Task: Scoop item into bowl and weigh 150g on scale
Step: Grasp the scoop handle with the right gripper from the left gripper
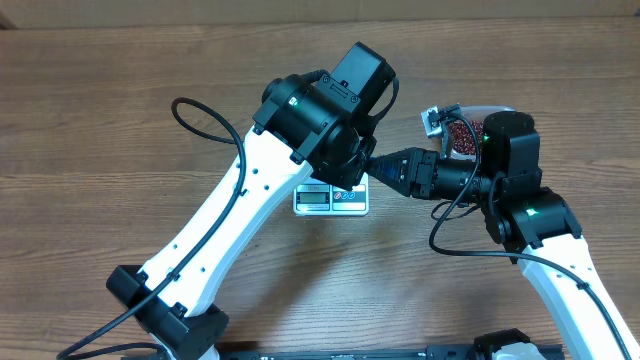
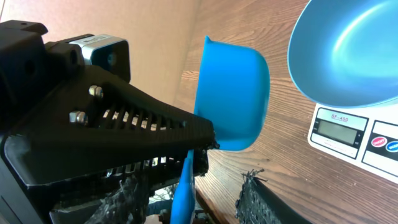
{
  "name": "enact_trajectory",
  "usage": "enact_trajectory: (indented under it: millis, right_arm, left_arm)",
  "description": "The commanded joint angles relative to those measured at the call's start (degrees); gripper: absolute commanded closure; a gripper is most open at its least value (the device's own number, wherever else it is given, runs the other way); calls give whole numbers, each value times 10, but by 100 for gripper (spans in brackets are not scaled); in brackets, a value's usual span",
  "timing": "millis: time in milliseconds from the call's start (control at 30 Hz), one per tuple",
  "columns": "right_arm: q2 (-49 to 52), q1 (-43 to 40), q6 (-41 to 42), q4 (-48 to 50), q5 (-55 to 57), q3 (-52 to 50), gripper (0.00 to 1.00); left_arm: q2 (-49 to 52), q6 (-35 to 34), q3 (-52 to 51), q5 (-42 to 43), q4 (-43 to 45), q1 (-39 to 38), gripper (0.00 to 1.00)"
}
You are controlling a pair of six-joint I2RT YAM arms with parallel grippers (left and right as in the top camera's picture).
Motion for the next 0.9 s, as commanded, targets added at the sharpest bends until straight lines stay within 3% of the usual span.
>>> enact_trajectory:
  millis: [0, 400, 867]
  right_arm:
    - [-1, 4, -2, 7, 4, 14, 54]
    - [-1, 4, 24, 31, 4, 14, 62]
    - [-1, 4, 24, 26, 4, 14, 84]
  left_arm:
    - [-2, -9, 12, 2, 1, -9, 96]
    - [-2, -9, 12, 2, 2, -12, 96]
    - [-2, -9, 12, 6, 3, -12, 96]
